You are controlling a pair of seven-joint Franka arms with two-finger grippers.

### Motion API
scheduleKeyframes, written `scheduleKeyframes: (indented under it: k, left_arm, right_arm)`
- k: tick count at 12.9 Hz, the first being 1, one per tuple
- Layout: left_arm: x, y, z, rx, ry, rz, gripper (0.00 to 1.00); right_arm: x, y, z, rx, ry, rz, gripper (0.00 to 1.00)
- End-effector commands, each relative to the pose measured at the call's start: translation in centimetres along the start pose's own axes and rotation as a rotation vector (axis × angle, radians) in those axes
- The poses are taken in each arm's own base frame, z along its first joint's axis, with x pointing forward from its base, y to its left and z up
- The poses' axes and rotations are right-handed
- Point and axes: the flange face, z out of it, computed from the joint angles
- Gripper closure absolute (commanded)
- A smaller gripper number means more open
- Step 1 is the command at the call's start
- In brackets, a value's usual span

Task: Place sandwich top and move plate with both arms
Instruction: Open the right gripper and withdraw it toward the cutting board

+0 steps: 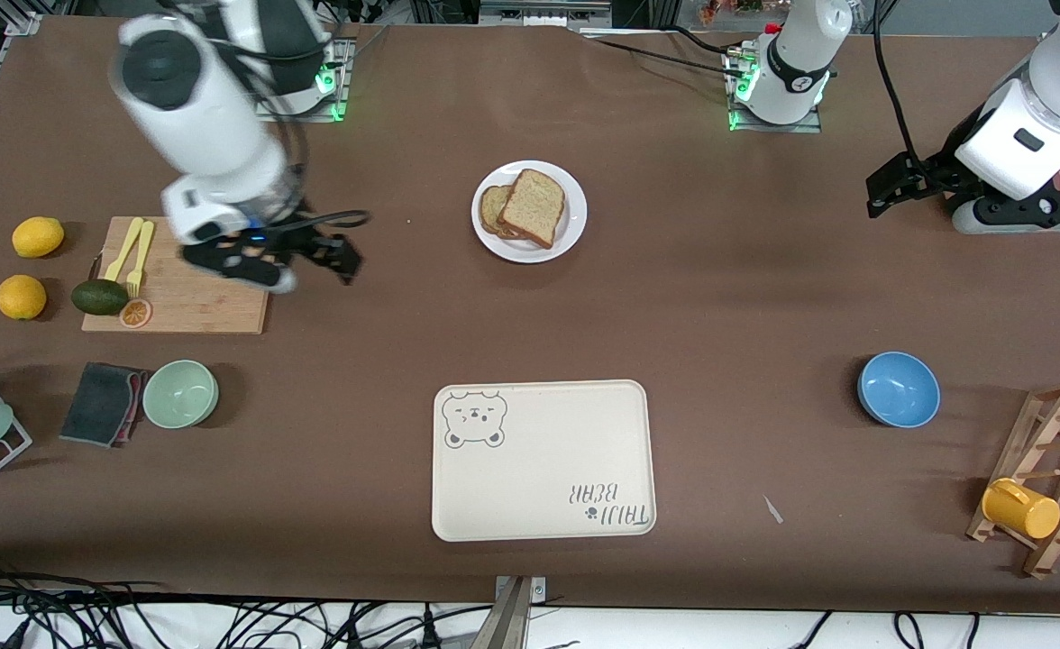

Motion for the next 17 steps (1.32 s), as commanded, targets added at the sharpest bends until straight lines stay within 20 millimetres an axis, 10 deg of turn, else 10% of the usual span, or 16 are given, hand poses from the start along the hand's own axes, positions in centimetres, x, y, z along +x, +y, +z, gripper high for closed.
scheduleKeyframes:
  k: [1, 5, 10, 17]
  left_arm:
    - [-0.1, 0.2, -0.9, 0.019, 0.016, 0.002, 0.0]
    - [0.1, 0.0, -0.8, 0.019, 0.018, -0.002, 0.0]
    - [0.3, -0.3, -0.6, 0.02, 0.015, -0.002, 0.0]
    - [0.8, -0.3, 0.2, 0.019, 0.001, -0.079, 0.0]
  right_arm:
    - [1.8, 7.1, -1.4, 0.002, -0.047, -0.105, 0.0]
    - [5.3, 18.0, -4.3, 0.019, -0.123, -0.018, 0.0]
    - [6.0, 21.3, -5.3, -0.015, -0.151, -0.068, 0.0]
    - [5.7, 22.7, -12.0, -0.089, -0.173, -0.094, 0.0]
